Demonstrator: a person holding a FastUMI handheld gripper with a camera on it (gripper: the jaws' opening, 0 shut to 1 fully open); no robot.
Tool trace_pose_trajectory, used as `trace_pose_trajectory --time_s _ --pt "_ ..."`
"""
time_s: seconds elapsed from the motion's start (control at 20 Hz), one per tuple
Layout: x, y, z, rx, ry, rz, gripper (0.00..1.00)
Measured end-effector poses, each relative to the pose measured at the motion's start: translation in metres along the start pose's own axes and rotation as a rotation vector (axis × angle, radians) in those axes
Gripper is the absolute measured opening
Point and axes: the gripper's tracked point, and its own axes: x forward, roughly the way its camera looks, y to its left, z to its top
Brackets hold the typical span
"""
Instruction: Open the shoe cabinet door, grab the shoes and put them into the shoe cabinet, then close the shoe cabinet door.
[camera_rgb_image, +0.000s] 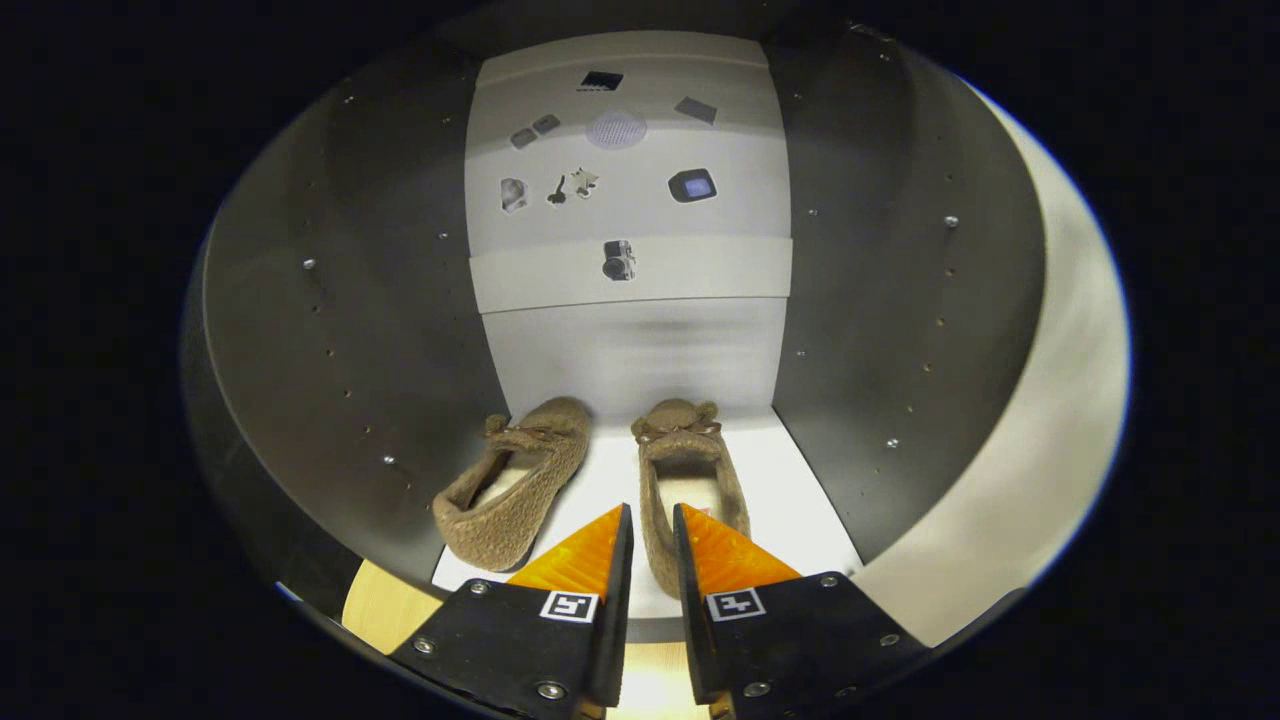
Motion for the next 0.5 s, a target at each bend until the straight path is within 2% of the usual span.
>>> trace_pose_trajectory --time_s 0.5 --pt "-0.133 0.002 -0.021 -0.01 -0.064 -0.017 0.28"
